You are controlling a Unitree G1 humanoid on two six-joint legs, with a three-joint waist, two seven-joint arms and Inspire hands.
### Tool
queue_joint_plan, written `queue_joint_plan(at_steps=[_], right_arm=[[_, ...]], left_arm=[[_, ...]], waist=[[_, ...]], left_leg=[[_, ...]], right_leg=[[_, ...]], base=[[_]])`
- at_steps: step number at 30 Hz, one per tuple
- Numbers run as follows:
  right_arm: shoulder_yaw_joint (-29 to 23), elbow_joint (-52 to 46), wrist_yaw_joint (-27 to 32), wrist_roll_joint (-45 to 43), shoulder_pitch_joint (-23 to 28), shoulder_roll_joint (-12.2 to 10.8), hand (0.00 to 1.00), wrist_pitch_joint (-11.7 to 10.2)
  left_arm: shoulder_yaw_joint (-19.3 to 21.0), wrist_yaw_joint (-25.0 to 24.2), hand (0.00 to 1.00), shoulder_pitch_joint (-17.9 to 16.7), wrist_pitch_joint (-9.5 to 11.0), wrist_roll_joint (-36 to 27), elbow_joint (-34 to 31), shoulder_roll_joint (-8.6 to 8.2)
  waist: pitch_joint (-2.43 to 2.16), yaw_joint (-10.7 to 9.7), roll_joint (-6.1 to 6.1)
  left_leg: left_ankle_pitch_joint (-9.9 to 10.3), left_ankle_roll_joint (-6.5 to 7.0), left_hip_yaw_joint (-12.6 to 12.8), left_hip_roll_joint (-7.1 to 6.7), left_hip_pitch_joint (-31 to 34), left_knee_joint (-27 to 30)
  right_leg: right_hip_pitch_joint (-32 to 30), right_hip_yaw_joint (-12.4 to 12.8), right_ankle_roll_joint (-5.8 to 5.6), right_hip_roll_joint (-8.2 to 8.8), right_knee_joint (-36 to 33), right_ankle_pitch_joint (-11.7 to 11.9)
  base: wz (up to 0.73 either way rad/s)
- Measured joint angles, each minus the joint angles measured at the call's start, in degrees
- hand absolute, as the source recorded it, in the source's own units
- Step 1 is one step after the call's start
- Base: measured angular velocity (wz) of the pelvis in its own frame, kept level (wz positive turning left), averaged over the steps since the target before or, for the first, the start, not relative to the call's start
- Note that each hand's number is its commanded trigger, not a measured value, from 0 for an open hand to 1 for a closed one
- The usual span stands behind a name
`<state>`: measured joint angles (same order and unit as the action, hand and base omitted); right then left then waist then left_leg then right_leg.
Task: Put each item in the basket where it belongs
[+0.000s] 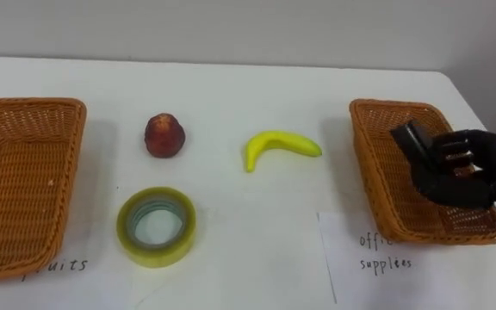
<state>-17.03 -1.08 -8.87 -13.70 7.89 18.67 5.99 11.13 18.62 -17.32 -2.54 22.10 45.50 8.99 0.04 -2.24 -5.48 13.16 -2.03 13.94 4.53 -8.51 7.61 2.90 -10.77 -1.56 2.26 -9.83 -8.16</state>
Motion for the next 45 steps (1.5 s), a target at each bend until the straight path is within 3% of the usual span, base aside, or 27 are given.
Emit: queue_joint_plan(at_steps=[9, 19, 32, 45], right_arm=[[0.0, 0.0, 0.0, -0.2, 0.0, 0.0, 0.0, 0.1], [0.0, 0.2, 0.0, -0.3, 0.0, 0.0, 0.0, 0.1], [0.0, 0.3, 0.0, -0.2, 0.0, 0.0, 0.0, 0.1], [-0.1, -3.5, 2.4, 0.8, -1.0, 0.3, 0.0, -0.5]], left_arm=[[0.0, 0.0, 0.0, -0.1, 0.0, 0.0, -0.6, -0.01], [0.0, 1.2, 0.0, -0.2, 0.0, 0.0, -0.6, -0.01], [0.0, 1.2, 0.0, -0.9, 0.0, 0.0, -0.6, -0.04], [0.0, 0.6, 0.0, -0.8, 0.1, -0.1, 1.8, -0.07]], waist=[[-0.19, 0.7, -0.33], [0.25, 0.9, 0.34], [-0.04, 0.9, -0.09], [-0.01, 0.8, -0.37]], left_leg=[[0.0, 0.0, 0.0, -0.01, 0.0, 0.0], [0.0, 0.0, 0.0, -0.01, 0.0, -0.1], [0.0, 0.0, 0.0, -0.03, -0.1, 0.0], [0.0, 0.0, 0.0, -0.05, -0.1, 0.1]], right_leg=[[0.0, 0.0, 0.0, 0.01, 0.0, 0.0], [0.0, 0.0, 0.0, 0.0, 0.0, 0.0], [0.1, 0.0, -0.01, 0.05, 0.0, 0.0], [0.1, -0.1, -0.01, 0.12, -0.2, 0.0]], base=[[0.0], [0.0], [0.0], [0.0]])
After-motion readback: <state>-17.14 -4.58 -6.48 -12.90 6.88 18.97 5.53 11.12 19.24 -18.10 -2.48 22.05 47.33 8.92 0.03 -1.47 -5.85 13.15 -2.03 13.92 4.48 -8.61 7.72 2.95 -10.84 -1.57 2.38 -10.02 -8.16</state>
